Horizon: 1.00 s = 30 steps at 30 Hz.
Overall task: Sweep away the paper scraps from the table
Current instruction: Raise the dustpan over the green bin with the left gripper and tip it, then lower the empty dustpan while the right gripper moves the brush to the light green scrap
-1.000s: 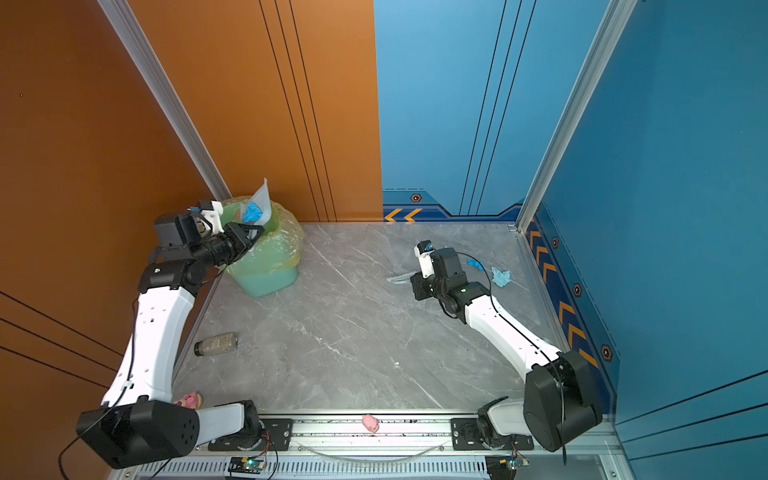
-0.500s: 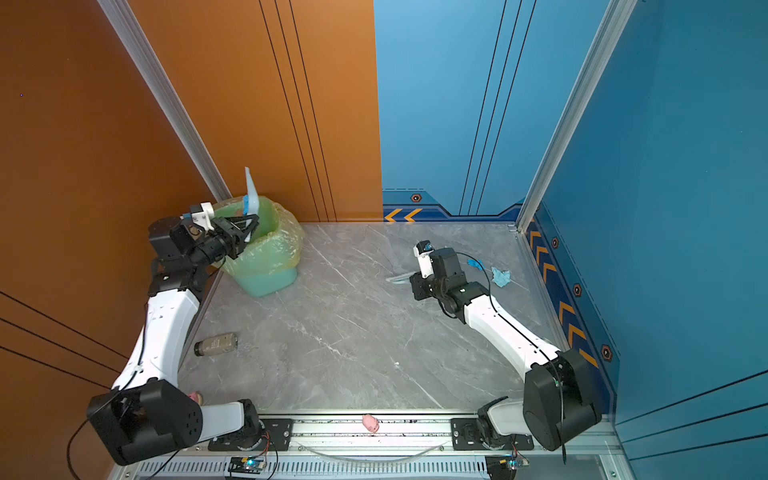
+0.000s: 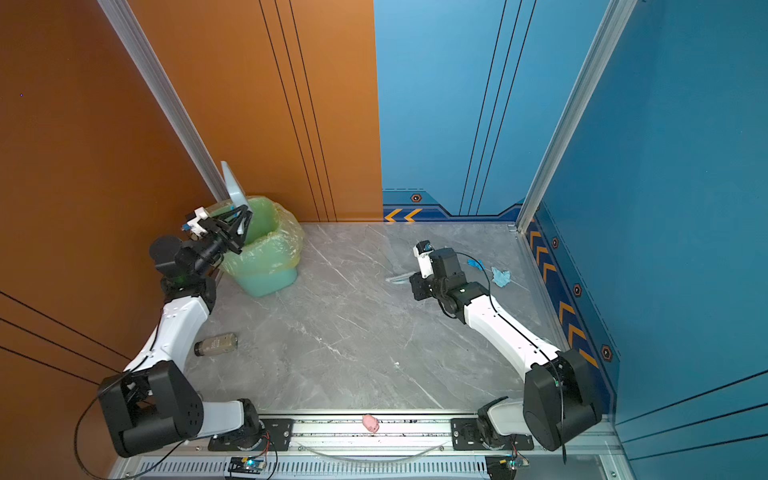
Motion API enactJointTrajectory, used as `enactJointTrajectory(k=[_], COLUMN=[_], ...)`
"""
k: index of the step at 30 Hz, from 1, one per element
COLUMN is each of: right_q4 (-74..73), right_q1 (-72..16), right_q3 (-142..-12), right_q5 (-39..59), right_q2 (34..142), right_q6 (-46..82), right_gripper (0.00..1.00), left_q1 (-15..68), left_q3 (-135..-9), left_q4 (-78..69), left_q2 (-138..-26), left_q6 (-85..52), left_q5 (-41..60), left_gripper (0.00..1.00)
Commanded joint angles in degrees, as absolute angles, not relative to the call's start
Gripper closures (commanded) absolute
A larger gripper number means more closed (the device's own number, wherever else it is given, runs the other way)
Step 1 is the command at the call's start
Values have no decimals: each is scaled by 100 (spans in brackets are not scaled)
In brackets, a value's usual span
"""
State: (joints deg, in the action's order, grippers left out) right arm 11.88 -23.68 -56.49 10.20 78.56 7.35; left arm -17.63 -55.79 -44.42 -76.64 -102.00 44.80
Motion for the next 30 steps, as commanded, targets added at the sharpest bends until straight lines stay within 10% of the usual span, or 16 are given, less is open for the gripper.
enactJointTrajectory(k=[1,17,24,30], right_q4=[1081,1137,1346,1331], right_q1=[-2402,-2376,-2174,-1888], right_q3=[-5572,-5515,-5683,-5756], right_q5=[878,548,-3,-671], right_q2=[7825,7653,7554,7432], right_q6=[716,768,922,1197], right_gripper=[100,100,100,100], left_q1=[-1811,-1782,-1179,93], left_q3=[-5447,-5625,-6664,-7638], left_q4=[-5533,-5360,-1053,1938], left_q2=[-7708,-7629,-7060,-6965], left_q6=[-10969,-10553,-6986,-4162], left_q5=[4323,4501,4431,2501], left_gripper=[100,100,100,100])
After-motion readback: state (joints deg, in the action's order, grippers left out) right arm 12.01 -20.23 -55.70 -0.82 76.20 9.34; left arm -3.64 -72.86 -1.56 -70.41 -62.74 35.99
